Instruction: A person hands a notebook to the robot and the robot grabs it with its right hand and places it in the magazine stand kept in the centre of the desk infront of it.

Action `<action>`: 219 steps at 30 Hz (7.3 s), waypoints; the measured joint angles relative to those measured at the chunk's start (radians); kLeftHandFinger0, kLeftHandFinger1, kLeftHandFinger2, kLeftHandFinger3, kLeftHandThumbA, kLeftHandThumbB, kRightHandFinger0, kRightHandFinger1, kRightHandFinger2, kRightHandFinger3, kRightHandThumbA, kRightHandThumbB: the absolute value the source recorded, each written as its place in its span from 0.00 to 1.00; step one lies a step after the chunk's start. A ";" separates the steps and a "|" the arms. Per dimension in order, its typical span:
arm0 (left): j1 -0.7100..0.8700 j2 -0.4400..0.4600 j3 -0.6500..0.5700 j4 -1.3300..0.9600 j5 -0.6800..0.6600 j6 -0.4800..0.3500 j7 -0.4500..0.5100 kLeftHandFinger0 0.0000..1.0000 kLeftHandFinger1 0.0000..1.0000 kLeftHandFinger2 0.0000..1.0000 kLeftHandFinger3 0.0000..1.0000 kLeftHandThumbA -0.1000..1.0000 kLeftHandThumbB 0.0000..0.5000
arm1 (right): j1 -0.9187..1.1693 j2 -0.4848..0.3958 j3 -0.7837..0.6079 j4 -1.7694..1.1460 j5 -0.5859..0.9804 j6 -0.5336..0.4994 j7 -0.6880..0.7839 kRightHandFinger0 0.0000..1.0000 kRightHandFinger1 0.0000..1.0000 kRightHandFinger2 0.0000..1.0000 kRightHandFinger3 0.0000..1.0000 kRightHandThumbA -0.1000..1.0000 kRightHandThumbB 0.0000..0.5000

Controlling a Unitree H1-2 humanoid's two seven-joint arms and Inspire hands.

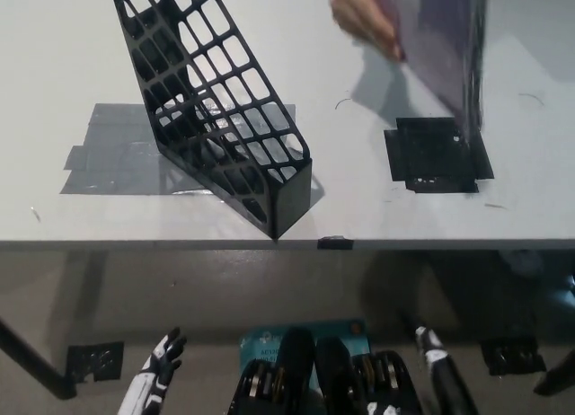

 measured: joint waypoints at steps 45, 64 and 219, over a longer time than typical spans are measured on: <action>-0.046 0.003 -0.041 0.019 -0.023 -0.016 -0.047 1.00 1.00 1.00 1.00 1.00 1.00 | -0.512 0.019 -0.271 -0.142 0.016 0.135 -0.068 1.00 1.00 1.00 1.00 1.00 0.73; -0.034 0.002 -0.021 0.018 -0.039 -0.016 -0.047 1.00 1.00 1.00 1.00 1.00 1.00 | -0.725 -0.032 -0.236 0.161 0.005 0.160 -0.058 1.00 1.00 1.00 1.00 0.79 0.52; -0.119 0.032 -0.013 0.009 0.010 -0.016 -0.047 1.00 1.00 1.00 1.00 1.00 1.00 | -0.955 0.314 -0.062 0.301 0.135 0.188 -0.391 1.00 1.00 1.00 1.00 0.95 0.57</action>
